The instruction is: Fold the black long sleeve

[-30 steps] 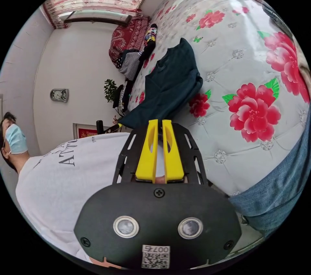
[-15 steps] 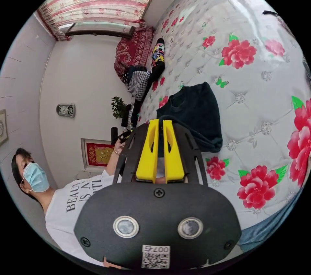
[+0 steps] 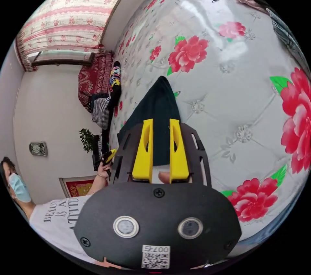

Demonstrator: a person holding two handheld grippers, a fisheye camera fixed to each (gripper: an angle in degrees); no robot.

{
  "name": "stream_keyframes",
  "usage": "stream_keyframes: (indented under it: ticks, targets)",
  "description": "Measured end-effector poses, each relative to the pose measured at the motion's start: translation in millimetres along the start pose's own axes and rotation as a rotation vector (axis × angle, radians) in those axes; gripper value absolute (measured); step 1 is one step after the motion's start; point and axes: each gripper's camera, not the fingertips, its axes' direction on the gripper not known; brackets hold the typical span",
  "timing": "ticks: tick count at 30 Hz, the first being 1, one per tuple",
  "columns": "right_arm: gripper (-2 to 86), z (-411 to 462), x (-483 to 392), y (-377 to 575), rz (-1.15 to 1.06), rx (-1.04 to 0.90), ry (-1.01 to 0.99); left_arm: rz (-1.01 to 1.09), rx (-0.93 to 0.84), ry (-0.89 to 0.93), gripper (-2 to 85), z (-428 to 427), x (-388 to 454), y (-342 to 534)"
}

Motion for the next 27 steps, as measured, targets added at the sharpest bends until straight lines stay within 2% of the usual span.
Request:
stream_keyframes:
  ticks: [6,10,15,18,21,25,27]
  targets:
    - [9.5,18,56,64,0.223,0.031,-0.142,0.020,-0.025,0.004,6.4,2,0,36]
    - [9.7,44,63,67,0.282,0.059,-0.249,-0.008,-0.041,0.080,10.7,18,0,37]
    - [8.9,58,43,42,0.250,-0.003,-0.083,-0.006,-0.064,0.054,11.3,27,3,41]
    - [7.9,52,13,28,0.124,-0.024,0.002,-0.030,-0.051,0.070,11.2,22,-3,47]
    - [7.7,48,-22,18,-0.007,-0.022,0.000,-0.052,-0.031,0.077,10.7,13,-12,56]
    - [8.3,65,-134,3,-0.410,-0.139,0.063,-0.070,-0.014,0.078,9.7,1,-22,69]
    - [8.6,94,-206,16,-0.689,-0.245,0.132,-0.074,0.000,0.085,9.6,-4,-26,74]
